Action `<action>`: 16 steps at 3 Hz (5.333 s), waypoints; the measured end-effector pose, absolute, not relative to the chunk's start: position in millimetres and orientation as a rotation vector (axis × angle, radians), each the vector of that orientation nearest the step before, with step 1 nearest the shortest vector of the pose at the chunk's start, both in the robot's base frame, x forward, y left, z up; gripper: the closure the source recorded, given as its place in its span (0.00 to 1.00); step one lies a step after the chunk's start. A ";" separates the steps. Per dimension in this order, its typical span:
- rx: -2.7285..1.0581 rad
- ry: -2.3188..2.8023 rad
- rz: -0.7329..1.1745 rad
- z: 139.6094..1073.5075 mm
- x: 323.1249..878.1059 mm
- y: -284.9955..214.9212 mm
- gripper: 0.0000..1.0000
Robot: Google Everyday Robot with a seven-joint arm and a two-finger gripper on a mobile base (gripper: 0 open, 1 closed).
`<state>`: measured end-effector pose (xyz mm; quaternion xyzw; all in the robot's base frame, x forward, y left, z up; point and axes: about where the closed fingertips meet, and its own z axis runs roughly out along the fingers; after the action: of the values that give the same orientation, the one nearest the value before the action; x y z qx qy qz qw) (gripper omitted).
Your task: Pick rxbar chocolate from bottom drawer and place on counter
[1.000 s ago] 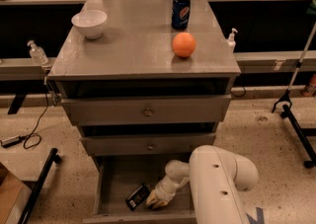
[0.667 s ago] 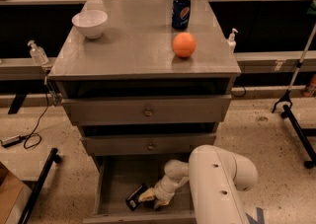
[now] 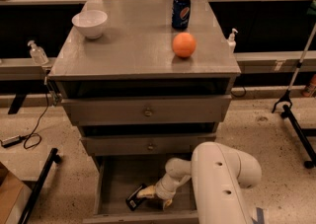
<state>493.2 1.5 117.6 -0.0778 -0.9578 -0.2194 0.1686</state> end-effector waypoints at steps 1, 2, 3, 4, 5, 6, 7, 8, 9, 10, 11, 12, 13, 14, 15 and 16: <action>-0.221 -2.724 -0.624 118.3 493.2 1.5 0.00; -0.221 -2.724 -0.624 119.5 493.2 1.5 0.00; -0.221 -2.724 -0.624 120.1 493.2 1.5 0.00; -0.221 -2.724 -0.624 120.4 493.2 1.5 0.04; -0.221 -2.724 -0.624 122.1 493.2 1.5 0.27; -0.221 -2.724 -0.624 123.7 493.2 1.5 0.27; -0.189 -2.752 -0.628 132.1 488.2 6.6 0.13; -0.093 -2.832 -0.639 156.4 473.6 21.6 0.00; 0.115 -2.987 -0.620 205.4 492.7 57.0 0.00; 0.415 -3.102 -0.683 265.3 501.7 97.6 0.00; 0.498 -3.100 -0.739 277.8 480.6 103.0 0.00; 0.464 -3.119 -0.769 275.9 490.5 107.0 0.00; 0.447 -3.162 -0.884 279.4 515.1 126.4 0.00; 0.441 -3.189 -0.937 282.1 531.9 137.2 0.00; 0.344 -3.201 -0.932 266.0 547.8 141.9 0.00; 0.188 -3.192 -0.911 239.7 556.5 138.5 0.00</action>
Offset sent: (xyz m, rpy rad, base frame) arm -0.0011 0.0475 0.0707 -0.0540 -0.1913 0.0939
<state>556.5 138.5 239.7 0.0563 -0.9560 -0.2730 -0.0913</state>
